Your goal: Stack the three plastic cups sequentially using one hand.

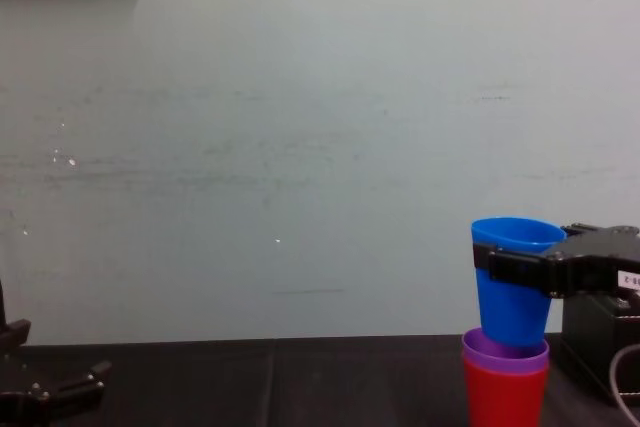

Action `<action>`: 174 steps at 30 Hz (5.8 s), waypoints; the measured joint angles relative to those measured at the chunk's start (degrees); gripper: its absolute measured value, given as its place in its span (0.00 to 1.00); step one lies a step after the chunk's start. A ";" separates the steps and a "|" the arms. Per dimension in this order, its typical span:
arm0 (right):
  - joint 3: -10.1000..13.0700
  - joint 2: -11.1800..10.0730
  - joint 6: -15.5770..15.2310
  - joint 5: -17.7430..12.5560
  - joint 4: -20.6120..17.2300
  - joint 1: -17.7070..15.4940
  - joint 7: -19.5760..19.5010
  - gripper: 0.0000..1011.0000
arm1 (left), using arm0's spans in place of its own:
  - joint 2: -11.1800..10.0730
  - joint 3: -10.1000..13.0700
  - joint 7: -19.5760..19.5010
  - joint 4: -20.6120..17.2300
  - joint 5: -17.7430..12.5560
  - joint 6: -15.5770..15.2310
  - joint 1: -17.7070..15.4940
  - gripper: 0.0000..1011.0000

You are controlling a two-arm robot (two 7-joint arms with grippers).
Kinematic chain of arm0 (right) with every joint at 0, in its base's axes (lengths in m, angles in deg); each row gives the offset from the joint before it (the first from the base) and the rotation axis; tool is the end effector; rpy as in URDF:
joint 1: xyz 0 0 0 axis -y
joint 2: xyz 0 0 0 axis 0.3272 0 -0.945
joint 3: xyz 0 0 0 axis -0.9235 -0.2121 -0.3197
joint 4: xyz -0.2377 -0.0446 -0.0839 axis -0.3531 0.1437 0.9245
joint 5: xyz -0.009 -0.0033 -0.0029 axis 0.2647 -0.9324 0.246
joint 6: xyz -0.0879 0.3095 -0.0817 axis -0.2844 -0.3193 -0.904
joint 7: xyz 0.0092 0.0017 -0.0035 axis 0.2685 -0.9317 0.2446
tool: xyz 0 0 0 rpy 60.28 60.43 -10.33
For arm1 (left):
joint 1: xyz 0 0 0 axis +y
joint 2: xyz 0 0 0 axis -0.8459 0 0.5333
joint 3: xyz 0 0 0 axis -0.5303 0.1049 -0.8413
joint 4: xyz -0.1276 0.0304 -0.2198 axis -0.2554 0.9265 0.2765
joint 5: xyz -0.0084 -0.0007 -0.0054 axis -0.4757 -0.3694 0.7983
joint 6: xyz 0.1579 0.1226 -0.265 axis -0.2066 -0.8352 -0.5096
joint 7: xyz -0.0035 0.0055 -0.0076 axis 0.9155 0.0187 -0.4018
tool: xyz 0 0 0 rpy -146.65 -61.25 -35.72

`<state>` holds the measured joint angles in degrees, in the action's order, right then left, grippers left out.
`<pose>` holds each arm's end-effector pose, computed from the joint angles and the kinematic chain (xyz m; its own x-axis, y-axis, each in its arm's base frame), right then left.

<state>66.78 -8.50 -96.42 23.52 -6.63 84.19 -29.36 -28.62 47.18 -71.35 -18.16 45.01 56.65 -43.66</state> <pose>0.3964 -0.0117 -0.1989 0.5088 -0.8499 0.1372 0.8599 0.5094 -0.0336 0.3744 0.0571 -0.2792 0.2924 0.8803 0.3737 -0.9552 0.2874 0.0704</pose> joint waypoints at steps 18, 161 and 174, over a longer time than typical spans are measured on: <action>-0.76 1.08 2.14 1.00 3.59 0.45 0.22 0.72 | 0.00 0.00 0.00 0.00 0.00 0.00 0.00 0.99; 10.97 6.10 17.29 8.96 -0.46 -19.53 -11.98 0.99 | 0.00 0.00 0.00 0.00 0.00 0.00 0.00 0.99; 10.91 6.04 17.12 8.92 -0.46 -19.48 -12.00 0.99 | 0.00 0.00 0.00 0.00 0.00 0.00 0.00 0.99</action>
<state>77.69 -2.45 -79.30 32.44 -7.08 64.71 -41.36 -28.63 47.18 -71.35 -18.16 45.01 56.65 -43.66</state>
